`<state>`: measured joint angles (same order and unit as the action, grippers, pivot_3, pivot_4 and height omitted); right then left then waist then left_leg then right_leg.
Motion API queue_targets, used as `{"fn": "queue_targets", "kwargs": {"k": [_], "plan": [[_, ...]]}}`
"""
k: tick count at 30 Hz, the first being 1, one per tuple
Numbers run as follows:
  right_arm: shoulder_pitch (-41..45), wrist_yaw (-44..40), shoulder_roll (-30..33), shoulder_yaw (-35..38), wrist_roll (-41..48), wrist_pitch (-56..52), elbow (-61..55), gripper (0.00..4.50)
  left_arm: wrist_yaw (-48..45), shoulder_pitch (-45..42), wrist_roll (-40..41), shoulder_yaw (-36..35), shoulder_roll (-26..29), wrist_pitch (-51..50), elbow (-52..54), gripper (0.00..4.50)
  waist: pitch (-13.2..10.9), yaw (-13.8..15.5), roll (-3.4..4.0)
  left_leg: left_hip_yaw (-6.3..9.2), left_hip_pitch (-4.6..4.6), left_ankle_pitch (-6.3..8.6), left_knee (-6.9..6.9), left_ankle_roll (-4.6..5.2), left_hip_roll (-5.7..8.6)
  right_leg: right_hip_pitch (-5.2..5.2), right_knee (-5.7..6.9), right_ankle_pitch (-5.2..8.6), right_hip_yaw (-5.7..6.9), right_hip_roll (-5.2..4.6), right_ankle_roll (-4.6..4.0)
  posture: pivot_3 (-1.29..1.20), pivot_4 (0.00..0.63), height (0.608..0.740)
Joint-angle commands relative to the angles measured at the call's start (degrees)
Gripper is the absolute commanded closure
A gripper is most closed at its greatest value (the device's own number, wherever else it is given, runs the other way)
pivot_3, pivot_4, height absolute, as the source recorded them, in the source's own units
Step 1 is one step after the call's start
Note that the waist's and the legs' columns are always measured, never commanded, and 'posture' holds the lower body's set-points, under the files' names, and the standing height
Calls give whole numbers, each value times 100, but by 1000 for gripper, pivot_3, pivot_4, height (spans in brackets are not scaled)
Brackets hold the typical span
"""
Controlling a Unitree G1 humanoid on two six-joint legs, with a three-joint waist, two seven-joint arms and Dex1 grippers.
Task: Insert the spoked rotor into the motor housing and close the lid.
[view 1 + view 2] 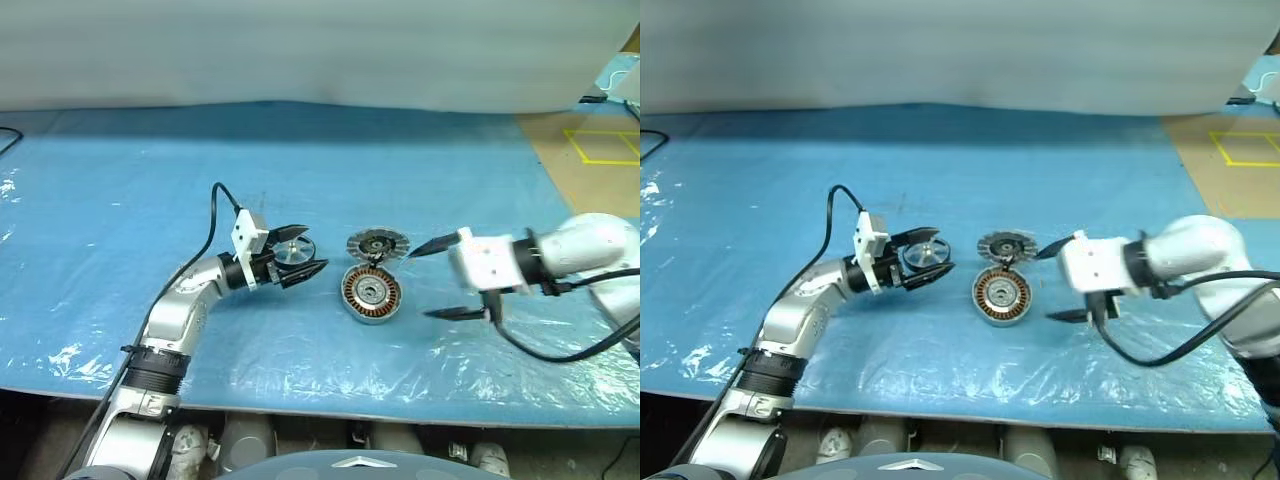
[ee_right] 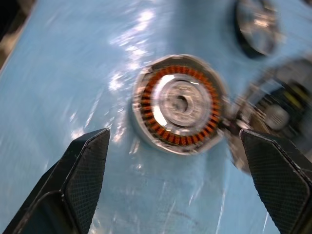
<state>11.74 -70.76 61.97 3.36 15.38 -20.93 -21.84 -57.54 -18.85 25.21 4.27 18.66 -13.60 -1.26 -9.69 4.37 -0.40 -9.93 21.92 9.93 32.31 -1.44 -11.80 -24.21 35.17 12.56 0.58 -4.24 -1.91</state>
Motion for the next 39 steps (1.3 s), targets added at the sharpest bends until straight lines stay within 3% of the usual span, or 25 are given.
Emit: {"fn": "queue_targets", "kwargs": {"k": [1,9,16,30,39], "plan": [[-875,812,-278,872,-27,-519,-336,28,-144,34,136,6,154,-127,348,0,1,12,1,0,0,0,-4,0,0,0,-6,0,1,0,0,0,150,740],[-1329,3248,-2171,916,-758,-300,597,28,-476,-313,126,158,174,-68,205,0,2,-18,10,-3,4,1,-16,-4,3,0,-29,-1,5,-2,3,0,150,740],[-1202,4151,-3093,753,-879,-118,1032,28,-831,-508,-78,322,255,157,-93,0,3,-42,21,-5,3,-1,-26,-7,3,-2,-32,-1,4,0,4,0,150,740],[-55,4671,-3566,112,-1340,673,2763,28,-849,-744,-167,451,34,291,-142,0,3,-44,23,-6,0,-13,-19,-28,5,3,-24,-3,4,-1,4,0,150,740],[-117,4578,-3469,94,-1331,736,3044,28,-554,-1127,-641,781,210,-11,287,0,3,-36,23,-6,-13,-13,-16,-27,3,18,-23,-3,4,-1,4,0,150,740]]}}
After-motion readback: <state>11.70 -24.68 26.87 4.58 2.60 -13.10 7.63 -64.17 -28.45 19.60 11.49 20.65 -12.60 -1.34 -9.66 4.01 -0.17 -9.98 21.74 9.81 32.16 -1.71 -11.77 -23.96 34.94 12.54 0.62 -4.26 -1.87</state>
